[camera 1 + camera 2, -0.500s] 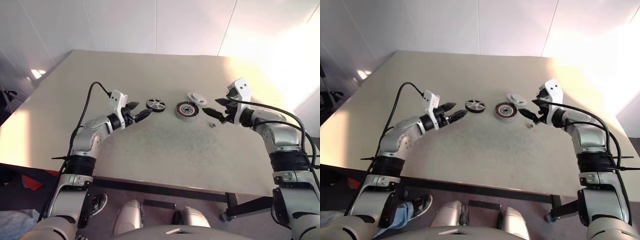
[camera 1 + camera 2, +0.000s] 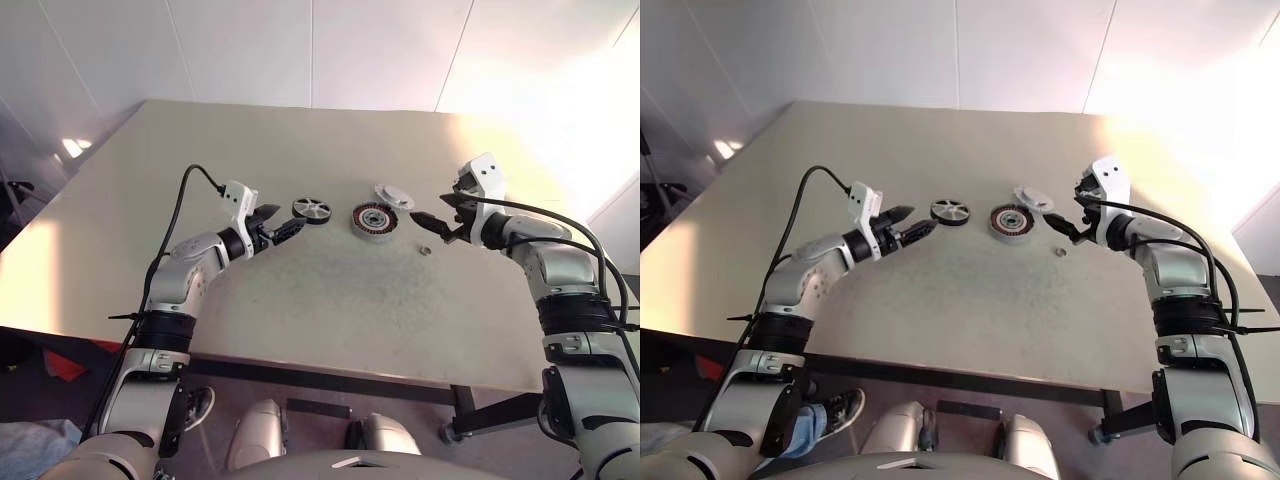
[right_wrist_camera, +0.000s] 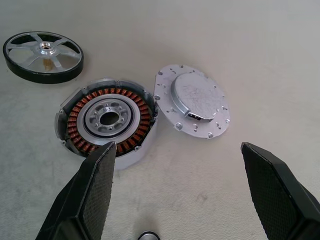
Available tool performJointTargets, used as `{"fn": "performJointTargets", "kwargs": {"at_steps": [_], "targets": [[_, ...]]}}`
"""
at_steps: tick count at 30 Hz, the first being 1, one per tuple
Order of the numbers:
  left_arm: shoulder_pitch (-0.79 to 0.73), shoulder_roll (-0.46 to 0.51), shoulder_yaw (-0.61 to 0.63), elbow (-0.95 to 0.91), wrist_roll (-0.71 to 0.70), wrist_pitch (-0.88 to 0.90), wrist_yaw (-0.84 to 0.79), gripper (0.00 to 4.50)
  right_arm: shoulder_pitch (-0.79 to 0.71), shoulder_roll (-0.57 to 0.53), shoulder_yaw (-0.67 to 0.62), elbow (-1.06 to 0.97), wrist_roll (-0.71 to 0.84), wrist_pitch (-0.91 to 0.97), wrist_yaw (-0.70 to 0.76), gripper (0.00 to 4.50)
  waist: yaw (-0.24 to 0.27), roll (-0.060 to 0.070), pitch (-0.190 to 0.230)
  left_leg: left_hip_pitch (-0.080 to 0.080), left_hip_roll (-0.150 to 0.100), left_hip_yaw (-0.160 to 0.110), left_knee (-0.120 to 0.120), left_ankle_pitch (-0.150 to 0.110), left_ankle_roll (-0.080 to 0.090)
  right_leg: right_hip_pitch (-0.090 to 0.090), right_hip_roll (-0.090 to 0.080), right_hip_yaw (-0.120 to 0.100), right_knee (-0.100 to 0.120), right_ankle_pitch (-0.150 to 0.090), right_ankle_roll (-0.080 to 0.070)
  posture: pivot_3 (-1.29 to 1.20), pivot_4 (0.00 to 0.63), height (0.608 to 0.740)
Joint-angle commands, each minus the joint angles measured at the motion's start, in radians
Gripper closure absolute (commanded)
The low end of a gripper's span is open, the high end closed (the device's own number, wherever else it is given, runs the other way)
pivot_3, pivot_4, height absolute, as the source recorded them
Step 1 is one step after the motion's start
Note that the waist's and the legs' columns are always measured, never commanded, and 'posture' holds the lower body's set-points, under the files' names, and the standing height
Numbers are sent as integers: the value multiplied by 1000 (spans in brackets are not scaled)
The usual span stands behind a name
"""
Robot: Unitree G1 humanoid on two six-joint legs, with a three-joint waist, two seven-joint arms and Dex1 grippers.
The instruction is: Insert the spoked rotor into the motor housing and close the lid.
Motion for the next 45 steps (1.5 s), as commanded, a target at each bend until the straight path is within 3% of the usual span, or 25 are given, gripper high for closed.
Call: {"fn": "performJointTargets", "kwargs": {"at_steps": [1,19,27,34,45], "targets": [[-9,10,0,-21,5,-14,-3,137,-26,-15,-11,-2,1,2,15,1,0,0,0,0,0,0,0,0,0,0,0,0,0,0,0,0,0,740],[-7,39,0,11,12,-35,-39,137,-4,-15,54,-56,-41,43,83,1,1,0,0,0,0,0,0,0,0,0,0,0,0,0,0,0,0,740],[-21,46,-31,40,65,-84,-49,137,-40,-1,191,-112,-87,22,188,1,0,0,0,0,0,0,0,0,0,0,0,0,0,0,0,0,0,740],[-25,24,-39,40,65,-97,-48,137,-218,7,349,132,-226,-172,319,1,-2,0,0,0,0,0,0,0,0,0,0,0,0,0,0,0,0,740],[73,16,-40,-57,66,-95,-14,137,-432,138,430,602,-366,-399,403,1,-8,0,0,-5,1,0,1,-1,2,-4,0,-1,1,0,-1,0,0,740]]}}
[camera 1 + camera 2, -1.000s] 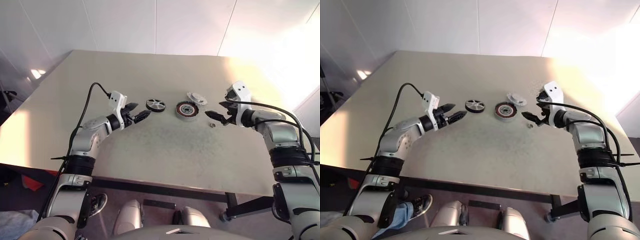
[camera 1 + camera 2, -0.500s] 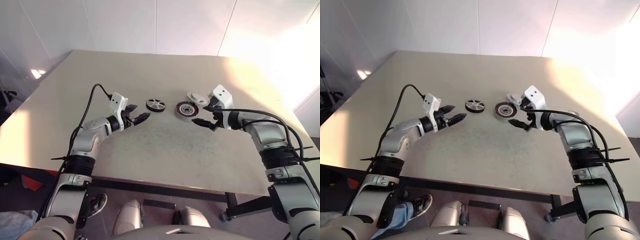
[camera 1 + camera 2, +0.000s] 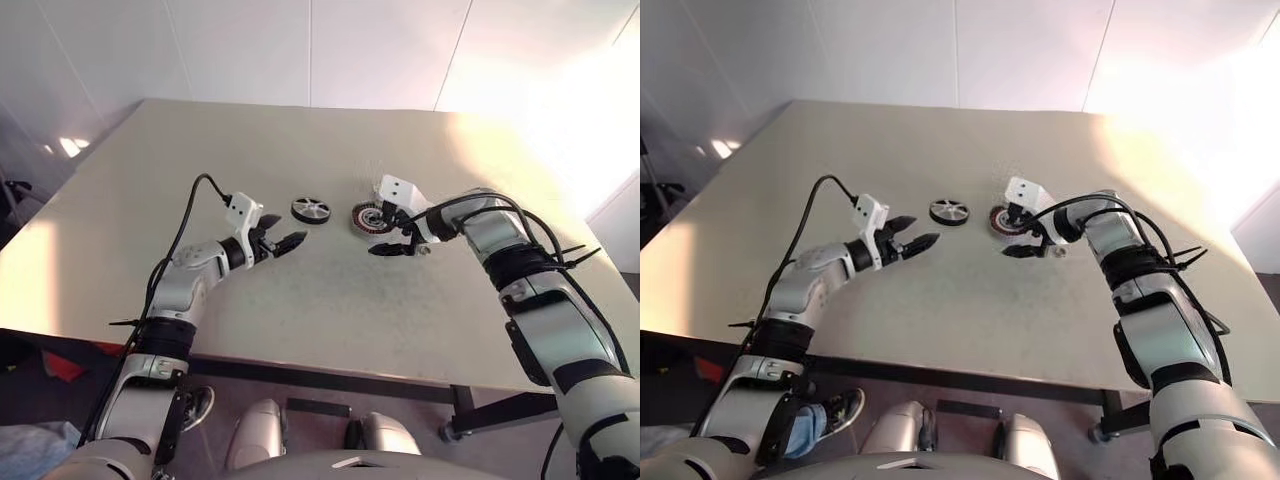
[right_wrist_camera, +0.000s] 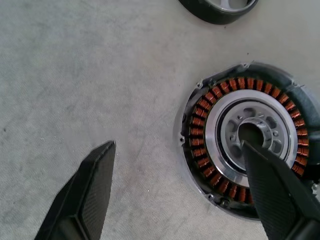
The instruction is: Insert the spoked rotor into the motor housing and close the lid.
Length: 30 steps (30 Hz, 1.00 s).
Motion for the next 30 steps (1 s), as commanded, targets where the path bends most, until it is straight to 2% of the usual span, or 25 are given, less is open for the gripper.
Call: {"fn": "performJointTargets", "kwargs": {"at_steps": [1,5,12,15,19,22,26,30], "targets": [[19,3,3,-82,-3,-5,12,137,-71,27,8,128,-48,-66,-1,1,0,0,0,0,0,0,0,0,0,0,0,0,0,0,0,0,0,740],[54,-2,-8,-128,-4,11,26,137,-130,53,3,243,-93,-117,-26,1,2,0,0,0,1,0,2,-1,-2,1,0,0,1,0,0,0,0,740],[68,2,-11,-153,-1,25,38,137,-156,79,11,332,-156,-154,-28,1,0,0,0,0,1,0,5,-3,-2,1,0,0,4,0,0,0,0,740],[64,6,-13,-147,2,23,42,137,-161,85,21,359,-185,-153,-40,611,1,0,0,1,1,0,7,-2,-3,1,0,0,8,0,0,0,0,740],[62,5,-15,-147,1,24,47,137,-165,88,19,375,-207,-150,-62,1907,5,0,0,2,1,0,7,-2,-3,1,0,0,9,0,-1,0,0,740],[57,3,-15,-149,-2,27,50,137,-165,88,15,381,-210,-149,-69,1907,5,0,0,2,1,0,7,-2,-3,2,0,0,8,0,-1,0,0,740],[53,2,-14,-149,-5,29,53,137,-164,84,-18,380,-185,-132,-49,2523,3,0,0,4,1,0,8,-2,-3,3,0,0,9,0,-1,0,0,740],[53,1,-12,-144,-5,25,54,137,-156,56,-45,343,-167,-124,-1,2573,2,0,0,7,1,0,8,-1,-5,5,0,0,11,0,-1,0,0,740]]}}
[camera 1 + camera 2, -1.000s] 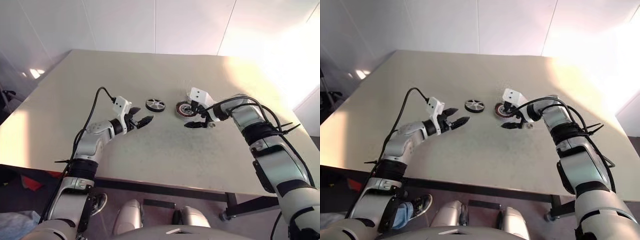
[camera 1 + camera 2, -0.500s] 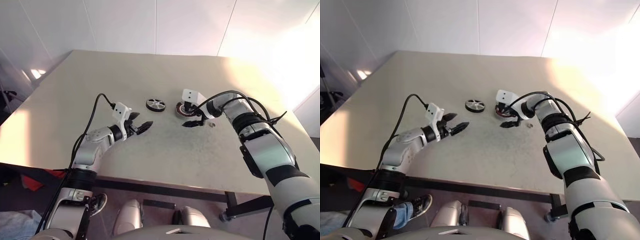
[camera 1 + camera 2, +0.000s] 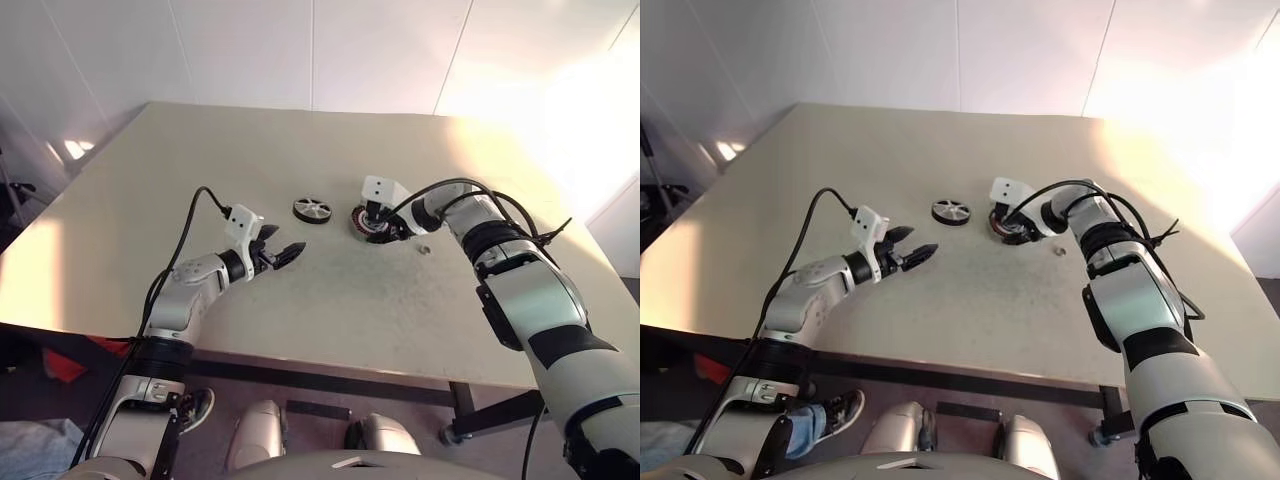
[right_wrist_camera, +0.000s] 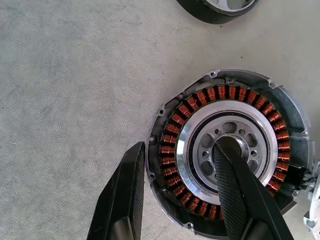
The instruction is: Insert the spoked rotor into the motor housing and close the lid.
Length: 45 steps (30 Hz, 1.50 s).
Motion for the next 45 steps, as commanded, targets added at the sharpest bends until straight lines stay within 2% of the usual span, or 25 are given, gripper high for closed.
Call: {"fn": "performJointTargets", "kwargs": {"at_steps": [1,5,10,15,19,24,29,30,34,36,38,45], "targets": [[-23,0,9,-31,-5,-10,4,137,24,-42,-23,-34,20,25,82,2573,3,0,0,0,0,0,0,0,0,0,0,0,0,0,0,0,0,740],[-25,-5,9,-24,-7,-13,6,137,94,-85,-29,-171,51,70,202,2573,7,0,0,-2,0,0,0,0,1,0,0,0,-1,0,0,0,0,740],[-35,-13,5,-6,-4,-20,4,137,269,-151,-37,-584,128,271,323,2573,23,0,0,-5,0,0,0,0,6,-2,0,0,-2,-1,1,0,0,740],[-44,-15,3,8,-3,-23,-1,137,404,-185,-24,-917,172,470,346,2573,27,0,0,-5,0,0,-1,0,7,-3,0,0,-1,-3,2,0,0,740],[-46,-13,3,10,-4,-24,-3,137,469,-197,-6,-1051,185,563,335,2573,25,0,0,-3,0,0,-1,0,4,-2,0,0,-1,-3,2,0,0,740],[-41,-10,6,9,-4,-24,-4,137,505,-181,15,-1135,204,657,311,2573,24,-1,0,1,0,0,-2,-1,1,1,0,0,-1,-3,3,0,0,740],[-43,-11,7,9,-2,-27,-1,137,527,-138,32,-1093,206,704,251,2573,19,-2,-1,4,0,0,-3,0,0,3,1,0,-2,-3,3,0,0,740],[-43,-9,8,9,-2,-27,-1,137,544,-143,27,-1127,220,718,255,1945,21,-2,-1,4,0,0,-4,0,-1,4,1,1,-2,-3,3,0,0,740],[-46,-4,11,11,-2,-27,-3,137,563,-163,-14,-1255,289,787,252,708,21,-2,-2,17,0,0,-9,0,-1,17,1,1,-9,-7,10,0,0,740],[-50,-2,10,16,-2,-28,-8,137,543,-171,-81,-1319,369,873,261,708,21,-2,-1,18,0,0,-14,1,-2,19,1,0,-15,-7,10,0,0,740],[-56,-1,3,26,2,-32,-14,137,535,-184,-136,-1334,423,912,245,708,24,-2,-1,16,-1,0,-15,1,-2,17,1,1,-15,-3,4,0,0,740],[-71,-4,-12,66,13,-49,-41,137,533,-243,-277,-1183,452,845,78,708,33,-2,-1,9,-2,0,-16,0,-1,13,1,0,-18,-3,3,0,0,740]]}}
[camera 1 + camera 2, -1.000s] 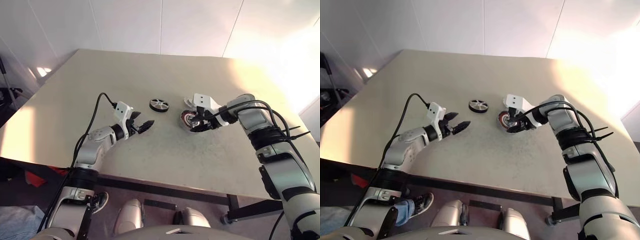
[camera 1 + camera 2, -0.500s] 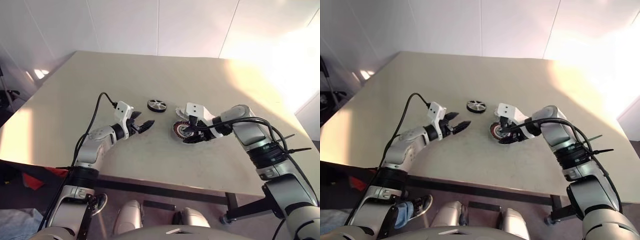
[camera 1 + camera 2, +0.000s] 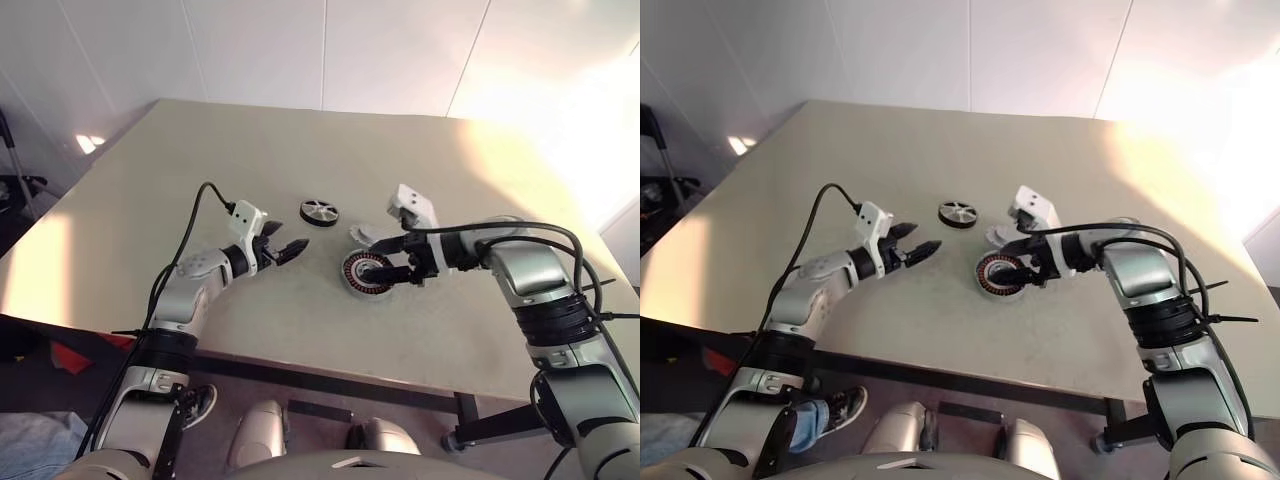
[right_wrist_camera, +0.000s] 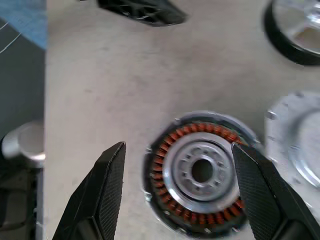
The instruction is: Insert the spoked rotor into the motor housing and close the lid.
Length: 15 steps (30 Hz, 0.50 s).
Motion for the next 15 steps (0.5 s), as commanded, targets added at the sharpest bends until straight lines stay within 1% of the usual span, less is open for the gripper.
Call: {"fn": "performJointTargets", "kwargs": {"at_steps": [1,3,5,10,15], "targets": [[-30,5,-7,0,5,-26,-26,137,-26,-38,-79,73,11,-64,-82,708,-1,0,0,0,0,0,0,0,0,0,0,0,0,0,0,0,0,740],[-40,4,-9,11,8,-31,-33,137,-42,-67,-100,188,-21,-126,-148,708,-4,0,0,0,0,0,0,0,0,0,0,0,0,0,0,0,0,740],[-51,3,-10,22,10,-34,-38,137,-41,-99,-109,265,-31,-168,-173,708,-3,0,0,0,0,0,0,0,-1,0,0,0,0,0,0,0,0,740],[-62,7,-14,38,15,-41,-54,137,-21,-144,-100,353,-41,-246,-202,708,-7,0,0,0,0,0,-1,0,0,0,0,0,0,0,0,0,0,740],[-63,7,-13,40,19,-43,-59,137,-15,-144,-91,425,-44,-288,-221,708,-7,1,0,0,0,0,-1,0,0,-1,0,0,0,0,0,0,0,740]]}}
